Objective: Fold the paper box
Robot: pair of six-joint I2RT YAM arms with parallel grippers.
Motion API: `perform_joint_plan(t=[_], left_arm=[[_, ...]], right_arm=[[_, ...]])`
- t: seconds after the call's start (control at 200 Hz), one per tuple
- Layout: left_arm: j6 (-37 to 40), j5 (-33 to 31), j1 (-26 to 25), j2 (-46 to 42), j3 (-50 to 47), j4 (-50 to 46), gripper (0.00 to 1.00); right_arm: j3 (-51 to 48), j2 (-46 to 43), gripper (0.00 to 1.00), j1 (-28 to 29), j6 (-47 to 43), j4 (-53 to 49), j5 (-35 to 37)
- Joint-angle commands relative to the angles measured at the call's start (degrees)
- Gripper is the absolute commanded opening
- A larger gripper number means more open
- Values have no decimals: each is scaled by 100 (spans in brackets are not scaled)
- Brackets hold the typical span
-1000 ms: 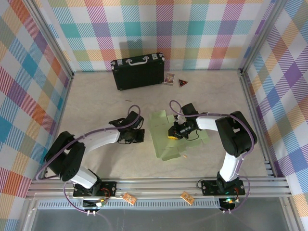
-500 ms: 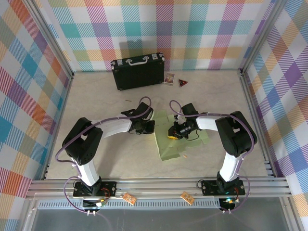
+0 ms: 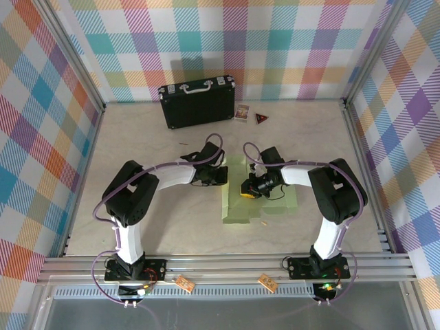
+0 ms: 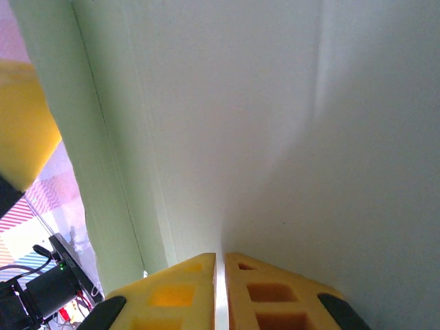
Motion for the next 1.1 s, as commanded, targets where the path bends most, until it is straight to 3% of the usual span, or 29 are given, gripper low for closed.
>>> perform_joint_plan(t=[0.0,0.855,1.095], left_arm=[[61,308,-132,418,44,87,0],[55,-680,-964,1092,94,-255,0],[74,-815,-977,1031,-50,-269,0]], right_arm=[[-118,343,14,39,-78,-248,559],[-145,313,14,43,-32,-210,585],[-477,-359,14,43,24,321,456]])
